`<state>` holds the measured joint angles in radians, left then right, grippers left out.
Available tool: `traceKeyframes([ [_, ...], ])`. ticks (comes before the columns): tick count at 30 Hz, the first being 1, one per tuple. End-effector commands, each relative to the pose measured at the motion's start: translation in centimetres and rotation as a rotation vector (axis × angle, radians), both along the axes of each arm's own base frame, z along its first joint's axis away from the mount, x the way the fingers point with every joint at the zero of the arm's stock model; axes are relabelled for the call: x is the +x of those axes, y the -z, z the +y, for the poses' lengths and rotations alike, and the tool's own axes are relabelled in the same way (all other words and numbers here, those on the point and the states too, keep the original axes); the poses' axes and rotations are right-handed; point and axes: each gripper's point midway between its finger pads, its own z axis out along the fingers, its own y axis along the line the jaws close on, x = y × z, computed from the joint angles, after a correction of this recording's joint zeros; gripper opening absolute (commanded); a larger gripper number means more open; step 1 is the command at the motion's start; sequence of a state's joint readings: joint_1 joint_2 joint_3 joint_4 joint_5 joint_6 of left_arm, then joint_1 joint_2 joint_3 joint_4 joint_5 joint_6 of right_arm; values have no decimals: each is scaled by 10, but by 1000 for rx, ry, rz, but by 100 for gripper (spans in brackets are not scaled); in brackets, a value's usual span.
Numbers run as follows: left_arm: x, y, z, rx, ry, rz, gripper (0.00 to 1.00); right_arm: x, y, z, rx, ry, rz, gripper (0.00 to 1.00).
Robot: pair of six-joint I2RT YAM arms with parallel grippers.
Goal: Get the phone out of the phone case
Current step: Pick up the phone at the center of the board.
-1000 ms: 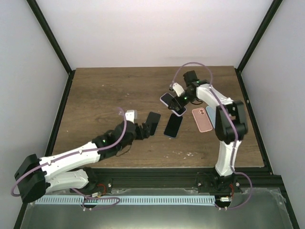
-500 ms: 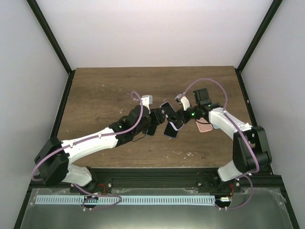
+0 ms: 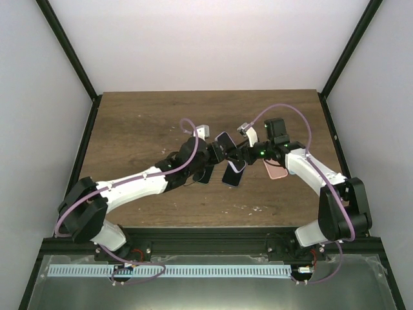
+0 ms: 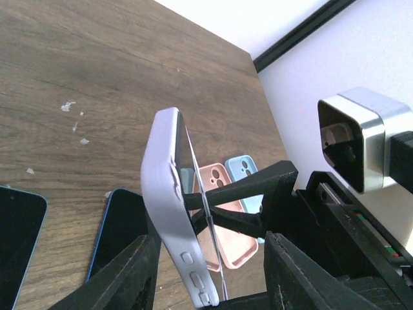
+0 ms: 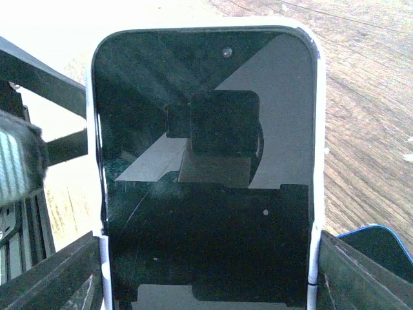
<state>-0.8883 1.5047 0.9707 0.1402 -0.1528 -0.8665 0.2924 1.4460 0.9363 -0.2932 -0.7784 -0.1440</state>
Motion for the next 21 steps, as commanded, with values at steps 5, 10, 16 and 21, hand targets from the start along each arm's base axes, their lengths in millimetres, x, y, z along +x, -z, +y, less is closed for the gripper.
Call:
traceKeyframes([
  [5,6,-12,-19,-84,34,-1,37,1,-28,7,50,-28,-103,43],
  [10,11,-10,-26,-82,35,2,30,2,-29,6,46,-21,-113,43],
  [16,17,-13,-25,-69,17,-18,25,2,-29,5,42,-17,-120,43],
  [21,22,-15,-23,-70,-1,-23,24,2,-30,5,41,-18,-126,43],
])
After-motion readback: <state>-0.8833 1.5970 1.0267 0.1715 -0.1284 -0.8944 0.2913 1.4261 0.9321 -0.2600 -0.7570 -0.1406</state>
